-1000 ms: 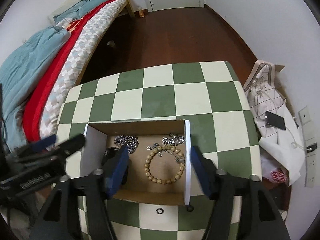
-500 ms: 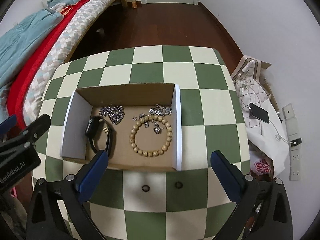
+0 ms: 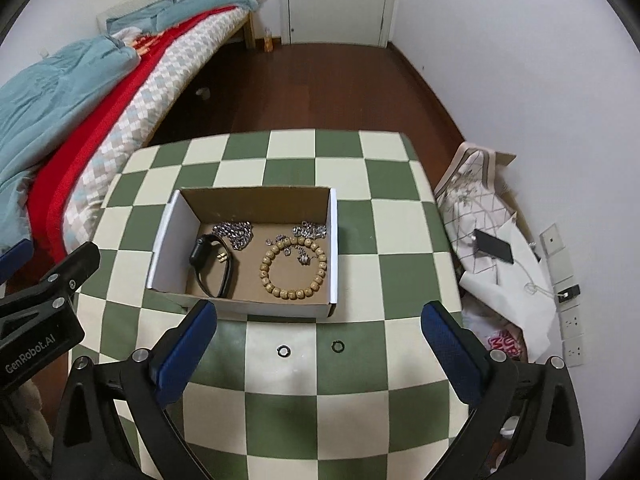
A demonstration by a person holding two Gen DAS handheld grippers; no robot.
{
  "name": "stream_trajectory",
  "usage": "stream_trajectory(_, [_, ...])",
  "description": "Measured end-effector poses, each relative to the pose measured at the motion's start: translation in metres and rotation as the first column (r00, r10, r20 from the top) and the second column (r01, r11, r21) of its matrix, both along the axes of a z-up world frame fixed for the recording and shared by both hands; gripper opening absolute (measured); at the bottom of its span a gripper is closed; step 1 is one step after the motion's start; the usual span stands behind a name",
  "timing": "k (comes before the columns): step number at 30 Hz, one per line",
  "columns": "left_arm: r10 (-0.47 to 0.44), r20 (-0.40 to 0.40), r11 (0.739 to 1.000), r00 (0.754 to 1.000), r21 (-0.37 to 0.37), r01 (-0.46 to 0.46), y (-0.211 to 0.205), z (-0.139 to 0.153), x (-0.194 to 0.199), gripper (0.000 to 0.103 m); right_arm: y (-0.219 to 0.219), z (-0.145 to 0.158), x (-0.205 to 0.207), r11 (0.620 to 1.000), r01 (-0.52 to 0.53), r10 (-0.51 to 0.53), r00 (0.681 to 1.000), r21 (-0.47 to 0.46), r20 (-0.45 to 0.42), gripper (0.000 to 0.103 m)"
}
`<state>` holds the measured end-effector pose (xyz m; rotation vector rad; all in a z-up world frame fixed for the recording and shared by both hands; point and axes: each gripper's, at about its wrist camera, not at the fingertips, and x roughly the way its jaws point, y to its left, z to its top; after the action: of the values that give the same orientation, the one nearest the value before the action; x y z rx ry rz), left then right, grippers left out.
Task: Organize jewelry
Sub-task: 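Withdraw both tools from the box and move the right tool toward the black rings, then grasp a small black ring with the right tool while the left tool grasps the other ring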
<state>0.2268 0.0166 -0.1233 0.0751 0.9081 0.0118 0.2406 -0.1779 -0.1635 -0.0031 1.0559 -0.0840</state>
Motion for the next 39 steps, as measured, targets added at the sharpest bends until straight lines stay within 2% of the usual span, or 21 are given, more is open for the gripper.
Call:
stream_trajectory(7, [-0.006, 0.072, 1.0, 0.997, -0.018, 0.007, 0.003, 0.03, -0.031, 0.102, 0.001, 0.035, -0.034, 1.0, 0.003, -0.002, 0.996, -0.017, 0.087, 0.103])
stream_trajectory(14, [0.005, 0.118, 1.0, 0.993, -0.025, -0.002, 0.004, 0.043, -0.059, 0.102, 0.003, 0.066, -0.068, 1.0, 0.012, -0.008, 0.985, -0.02, 0.17, 0.103])
stream_trajectory(16, [0.028, 0.142, 1.0, 0.989, -0.015, -0.026, 0.005, 0.042, -0.065, 0.102, 0.002, 0.072, -0.076, 1.0, 0.009, -0.007, 0.981, -0.006, 0.193, 0.103])
stream_trajectory(19, [0.054, 0.173, 0.997, 0.983, 0.052, -0.063, 0.001, 0.032, -0.072, 0.102, -0.003, 0.07, -0.088, 1.0, 0.019, -0.021, 0.978, 0.013, 0.207, 0.103])
stream_trajectory(20, [0.068, 0.172, 0.992, 0.983, 0.096, -0.086, -0.001, 0.024, -0.071, 0.102, -0.007, 0.063, -0.091, 0.999, 0.03, -0.032, 0.978, 0.012, 0.204, 0.103])
stream_trajectory(22, [0.095, 0.168, 0.977, 0.981, 0.172, -0.124, -0.005, 0.007, -0.069, 0.103, -0.015, 0.044, -0.092, 0.999, 0.037, -0.042, 0.984, 0.034, 0.174, 0.087])
stream_trajectory(23, [0.107, 0.151, 0.972, 0.983, 0.191, -0.135, -0.006, -0.005, -0.066, 0.103, -0.021, 0.03, -0.089, 0.997, 0.039, -0.047, 0.988, 0.06, 0.149, 0.061])
stream_trajectory(24, [0.114, 0.137, 0.971, 0.984, 0.194, -0.14, -0.006, -0.014, -0.064, 0.103, -0.025, 0.017, -0.086, 0.996, 0.045, -0.054, 0.991, 0.072, 0.125, 0.05])
stream_trajectory(26, [0.133, 0.094, 0.968, 0.987, 0.204, -0.15, -0.007, -0.038, -0.058, 0.103, -0.033, -0.014, -0.079, 0.992, 0.043, -0.053, 0.995, 0.123, 0.085, 0.05])
stream_trajectory(30, [0.159, 0.029, 0.955, 0.987, 0.251, -0.161, -0.012, -0.078, -0.046, 0.103, -0.046, -0.075, -0.065, 0.98, 0.057, -0.07, 0.996, 0.19, 0.06, 0.05])
stream_trajectory(33, [0.166, -0.005, 0.953, 0.986, 0.259, -0.16, -0.014, -0.095, -0.043, 0.103, -0.048, -0.112, -0.052, 0.98, 0.061, -0.072, 0.996, 0.192, 0.051, 0.05])
stream_trajectory(39, [0.156, -0.05, 0.952, 0.987, 0.275, -0.136, -0.018, -0.113, -0.038, 0.103, -0.042, -0.149, -0.029, 0.991, 0.039, -0.043, 0.999, 0.13, 0.029, 0.05])
